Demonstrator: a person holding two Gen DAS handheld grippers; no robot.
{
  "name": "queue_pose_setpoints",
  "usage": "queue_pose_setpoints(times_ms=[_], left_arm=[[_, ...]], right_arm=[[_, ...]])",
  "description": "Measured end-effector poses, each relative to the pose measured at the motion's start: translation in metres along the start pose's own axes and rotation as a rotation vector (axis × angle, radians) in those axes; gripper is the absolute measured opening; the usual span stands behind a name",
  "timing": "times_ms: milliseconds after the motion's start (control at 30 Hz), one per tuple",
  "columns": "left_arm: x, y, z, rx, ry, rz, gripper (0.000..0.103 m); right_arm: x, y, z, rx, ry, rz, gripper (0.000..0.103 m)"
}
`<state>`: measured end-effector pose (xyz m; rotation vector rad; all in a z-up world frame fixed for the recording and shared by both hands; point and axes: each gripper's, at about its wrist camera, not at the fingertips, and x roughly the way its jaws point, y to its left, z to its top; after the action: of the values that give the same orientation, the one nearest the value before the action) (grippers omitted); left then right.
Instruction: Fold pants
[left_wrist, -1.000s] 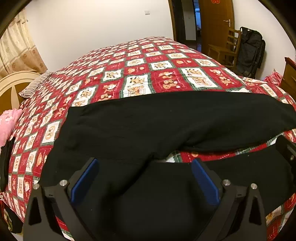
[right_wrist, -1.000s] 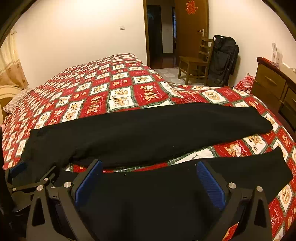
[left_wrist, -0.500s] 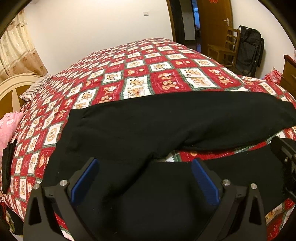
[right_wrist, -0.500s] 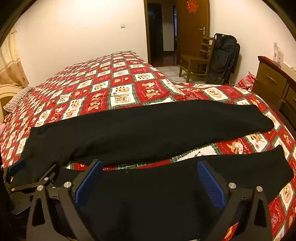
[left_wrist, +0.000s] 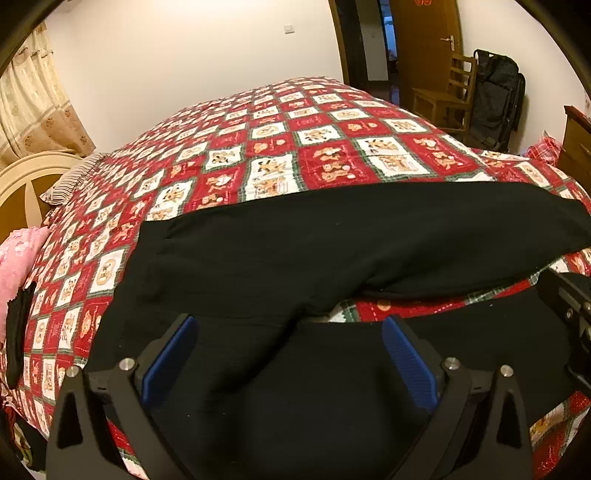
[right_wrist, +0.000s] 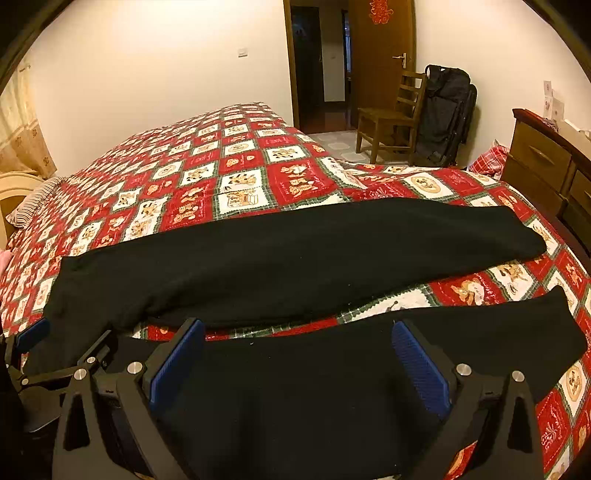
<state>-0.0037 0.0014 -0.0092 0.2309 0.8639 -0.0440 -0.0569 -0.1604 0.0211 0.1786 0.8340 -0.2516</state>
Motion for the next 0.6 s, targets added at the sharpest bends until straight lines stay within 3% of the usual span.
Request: queue_pose_setpoints(times_ms=[600], left_arm=[[-0.0015, -0.0023, -0.0012, 0.001, 0.003, 0.0, 0.102]], right_arm=[[-0.0005, -0.0005, 0.0, 0.002, 0.002, 0.001, 0.102]])
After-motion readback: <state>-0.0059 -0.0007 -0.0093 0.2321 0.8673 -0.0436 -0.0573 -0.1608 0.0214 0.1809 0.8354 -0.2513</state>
